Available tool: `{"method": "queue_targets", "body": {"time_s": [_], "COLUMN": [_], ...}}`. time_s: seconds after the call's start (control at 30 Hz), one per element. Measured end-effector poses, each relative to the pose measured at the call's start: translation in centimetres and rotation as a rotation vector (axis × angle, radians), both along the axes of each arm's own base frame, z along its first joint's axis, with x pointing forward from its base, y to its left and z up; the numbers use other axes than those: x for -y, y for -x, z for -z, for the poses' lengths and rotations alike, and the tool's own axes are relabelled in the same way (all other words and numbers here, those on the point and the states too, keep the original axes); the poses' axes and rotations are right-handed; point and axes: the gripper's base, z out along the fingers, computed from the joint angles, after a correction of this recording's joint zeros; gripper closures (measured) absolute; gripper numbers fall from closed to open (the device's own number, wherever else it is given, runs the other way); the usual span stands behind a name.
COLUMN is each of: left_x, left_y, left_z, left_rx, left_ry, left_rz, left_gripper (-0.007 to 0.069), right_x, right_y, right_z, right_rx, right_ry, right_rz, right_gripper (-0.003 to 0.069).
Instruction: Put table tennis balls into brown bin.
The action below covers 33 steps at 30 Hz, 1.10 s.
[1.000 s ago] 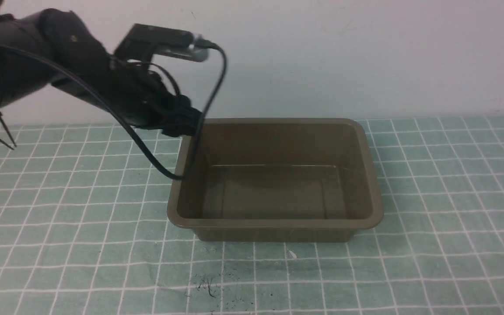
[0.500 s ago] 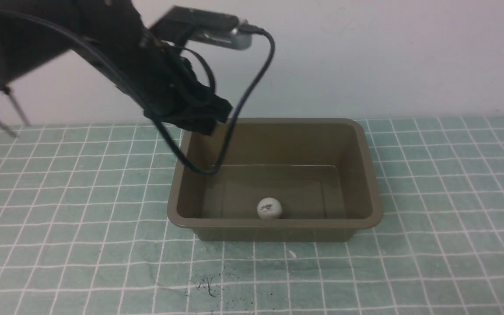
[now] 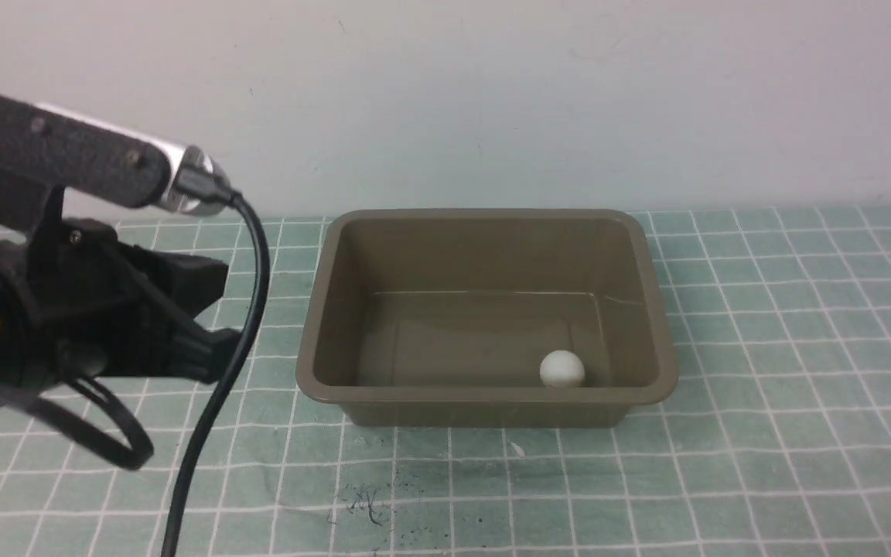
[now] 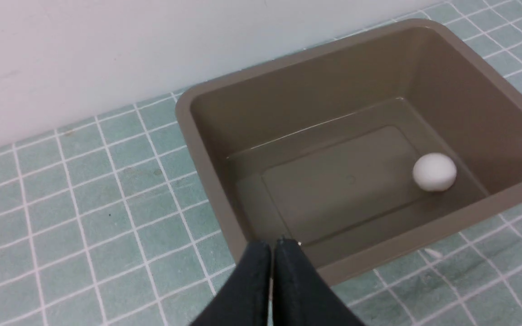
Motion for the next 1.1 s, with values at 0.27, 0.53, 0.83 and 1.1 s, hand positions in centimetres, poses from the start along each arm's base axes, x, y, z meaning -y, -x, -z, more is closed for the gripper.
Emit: {"method": "queue_targets", "body": {"time_s": [0.27, 0.53, 0.83, 1.1], "left_x": [-1.4, -5.6, -7.9, -8.0], "left_y": [2.4, 7.8, 12.2, 12.8], "left_z": [-1.0, -0.9, 12.2, 15.1], "left_rx": [0.048, 0.226, 0.309, 0.218], "left_ry": [-0.020, 0.037, 0.024, 0.009], "left_rz": [-0.011, -0.197, -0.409, -0.433], "left_gripper": [0.0629, 0.0629, 0.0629, 0.0629], "right_x": [0.0, 0.0, 0.0, 0.0], "right_y": [0.0, 0.0, 0.0, 0.0], "right_z": [0.0, 0.0, 0.0, 0.0], "right_rx": [0.000, 0.000, 0.000, 0.000], "right_ry": [0.000, 0.000, 0.000, 0.000], "right_rz": [0.000, 0.000, 0.000, 0.000], "right_gripper": [0.0672, 0.0672, 0.0672, 0.0672]}}
